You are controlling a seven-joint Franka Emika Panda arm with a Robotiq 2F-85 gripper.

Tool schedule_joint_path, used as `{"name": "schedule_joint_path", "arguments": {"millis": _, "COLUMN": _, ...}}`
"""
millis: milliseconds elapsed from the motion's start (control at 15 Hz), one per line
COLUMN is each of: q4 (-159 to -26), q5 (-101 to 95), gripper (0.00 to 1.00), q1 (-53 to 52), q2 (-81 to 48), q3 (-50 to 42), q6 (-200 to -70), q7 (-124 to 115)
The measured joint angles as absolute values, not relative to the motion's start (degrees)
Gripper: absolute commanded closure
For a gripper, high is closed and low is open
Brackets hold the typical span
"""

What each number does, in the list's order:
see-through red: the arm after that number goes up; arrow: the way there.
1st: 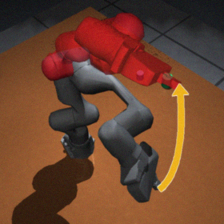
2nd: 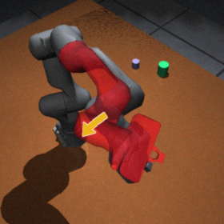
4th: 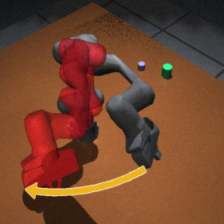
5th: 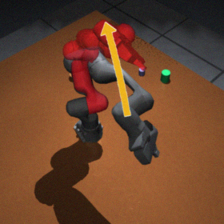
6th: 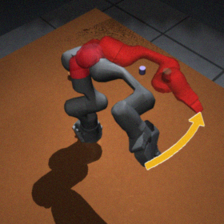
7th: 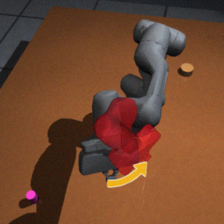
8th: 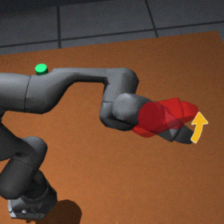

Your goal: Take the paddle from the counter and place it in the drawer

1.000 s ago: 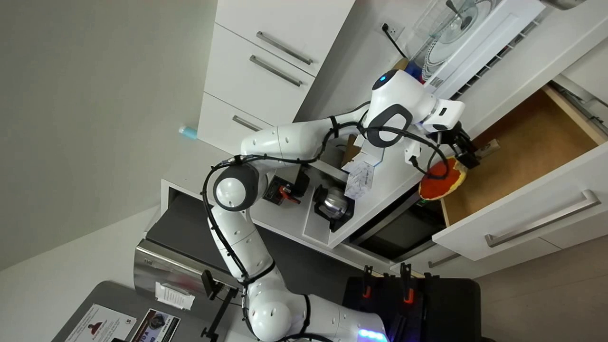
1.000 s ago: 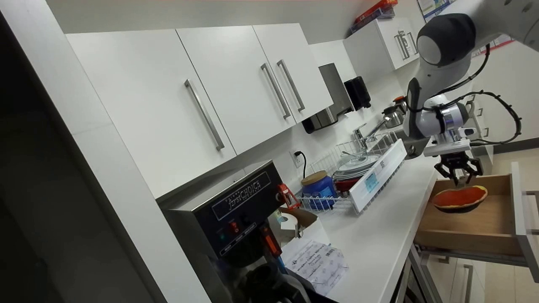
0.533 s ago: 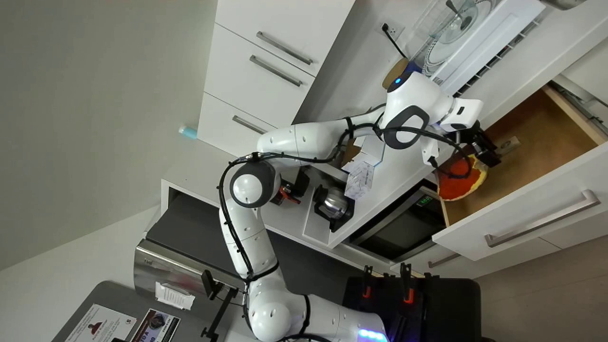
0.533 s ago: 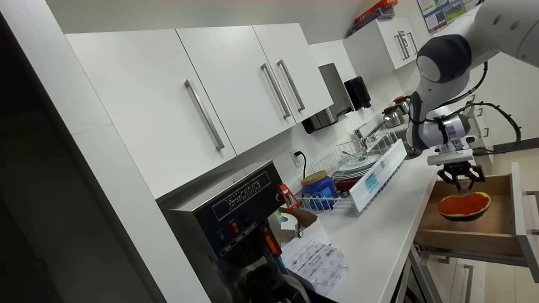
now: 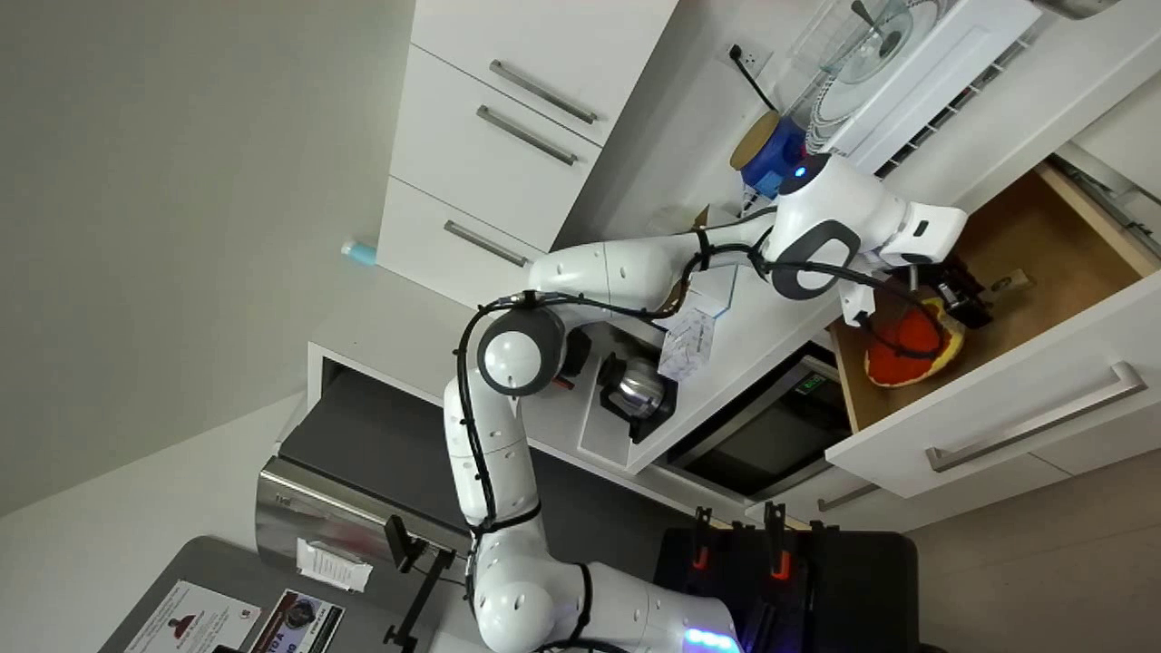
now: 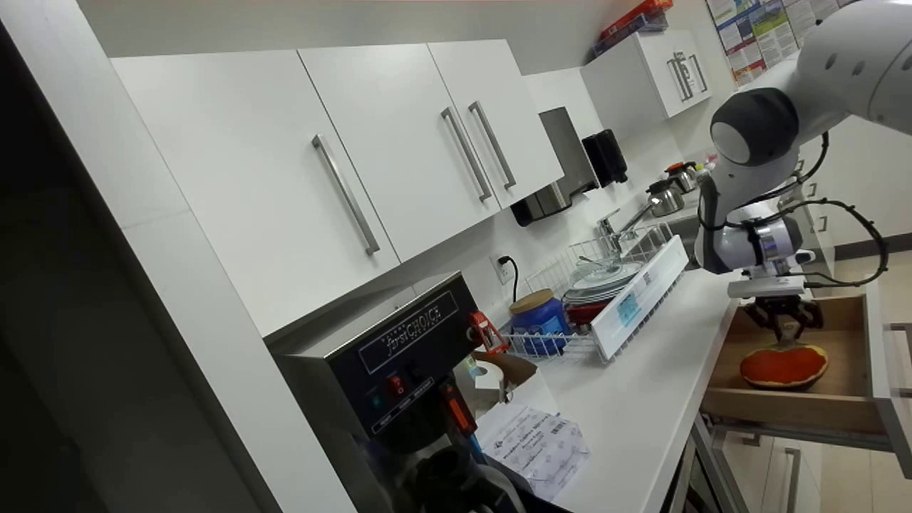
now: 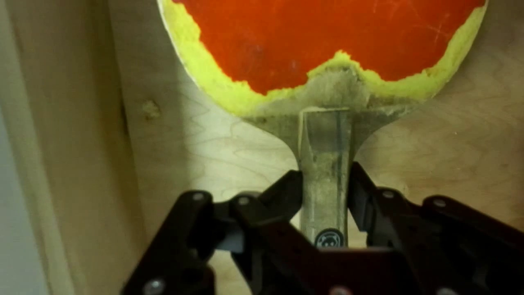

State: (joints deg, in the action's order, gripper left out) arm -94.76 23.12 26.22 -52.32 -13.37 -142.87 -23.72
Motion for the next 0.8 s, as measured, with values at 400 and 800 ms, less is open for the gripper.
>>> {"name": "schedule_joint_path", "arguments": {"millis": 400, "q4": -91.5, "q5": 24.6, "gripper": 0.92, "q1": 26.9, "q2": -56.5, "q3": -12.4, "q6": -145.6, "q7": -23.8}}
{"name": "schedule_joint_path", "arguments": {"millis": 800, "q4": -89.5, "q5": 24.8, "gripper": 0.92, "q1": 26.6, "q2": -59.3, "q3": -12.3, "q6": -146.9, "q7": -24.0}}
